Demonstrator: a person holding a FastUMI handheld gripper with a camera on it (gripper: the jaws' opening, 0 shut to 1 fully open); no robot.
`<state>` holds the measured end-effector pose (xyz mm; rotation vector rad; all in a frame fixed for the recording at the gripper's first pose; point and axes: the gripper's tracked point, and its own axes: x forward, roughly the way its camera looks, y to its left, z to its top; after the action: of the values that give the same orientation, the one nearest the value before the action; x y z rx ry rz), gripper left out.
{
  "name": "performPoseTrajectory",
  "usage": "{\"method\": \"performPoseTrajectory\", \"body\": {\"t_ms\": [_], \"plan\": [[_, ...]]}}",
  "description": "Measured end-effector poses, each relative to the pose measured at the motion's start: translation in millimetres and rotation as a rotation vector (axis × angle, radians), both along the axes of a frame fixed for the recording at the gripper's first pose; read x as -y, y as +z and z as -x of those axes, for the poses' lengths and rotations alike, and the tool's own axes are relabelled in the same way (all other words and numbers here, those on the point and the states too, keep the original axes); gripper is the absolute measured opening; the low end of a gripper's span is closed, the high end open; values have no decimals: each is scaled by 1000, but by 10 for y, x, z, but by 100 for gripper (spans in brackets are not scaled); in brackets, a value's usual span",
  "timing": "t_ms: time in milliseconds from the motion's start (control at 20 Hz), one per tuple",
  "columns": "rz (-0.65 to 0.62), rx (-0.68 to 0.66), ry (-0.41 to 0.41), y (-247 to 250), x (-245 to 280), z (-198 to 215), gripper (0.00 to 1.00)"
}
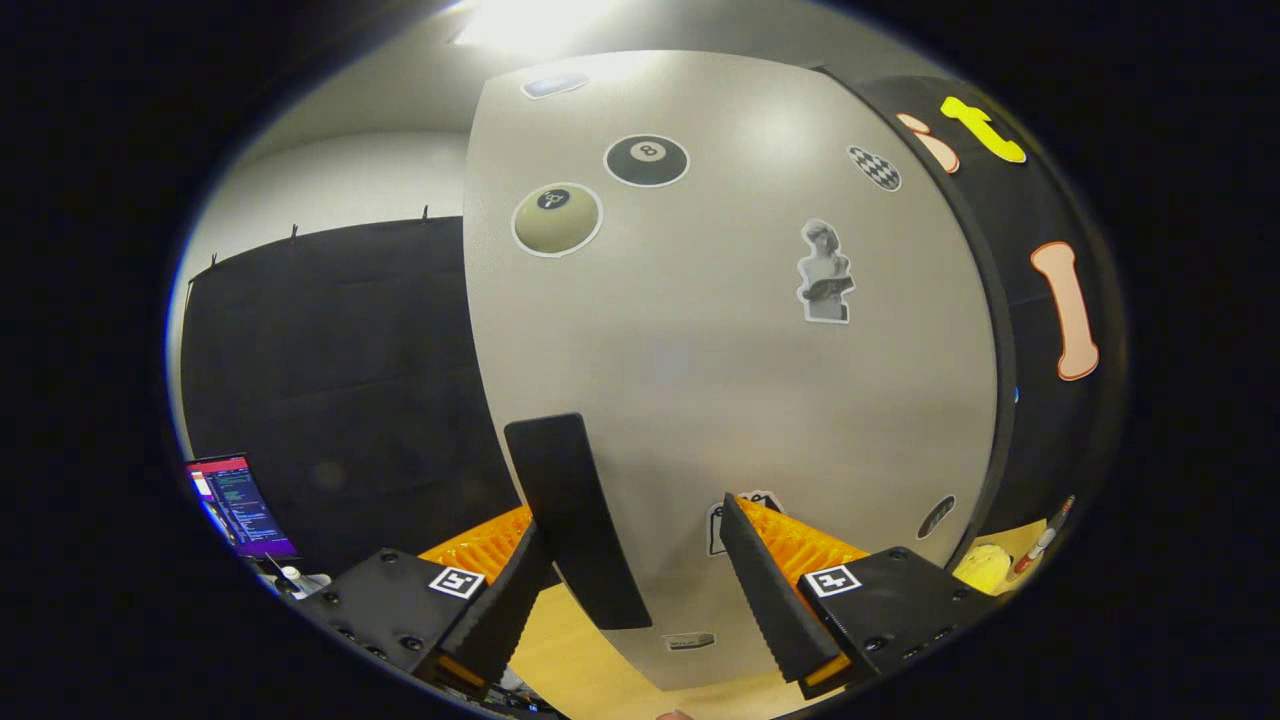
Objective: Open the shoe cabinet door, grab the shoes and put them into the shoe cabinet, then close the shoe cabinet door.
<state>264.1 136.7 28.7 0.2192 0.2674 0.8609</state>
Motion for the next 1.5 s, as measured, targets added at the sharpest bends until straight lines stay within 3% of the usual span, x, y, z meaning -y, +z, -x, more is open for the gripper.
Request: {"method": "performPoseTrajectory", "body": {"t_ms": [250, 800, 950, 1200, 1500], "plan": [[62, 71, -68, -81, -199, -252, 100], [134, 136, -246, 68, -262, -160, 100], [146, 216, -299, 285, -102, 107, 100], [208, 318, -405, 610, 519, 883, 98], [229, 310, -559, 758, 1375, 1549, 98]]}}
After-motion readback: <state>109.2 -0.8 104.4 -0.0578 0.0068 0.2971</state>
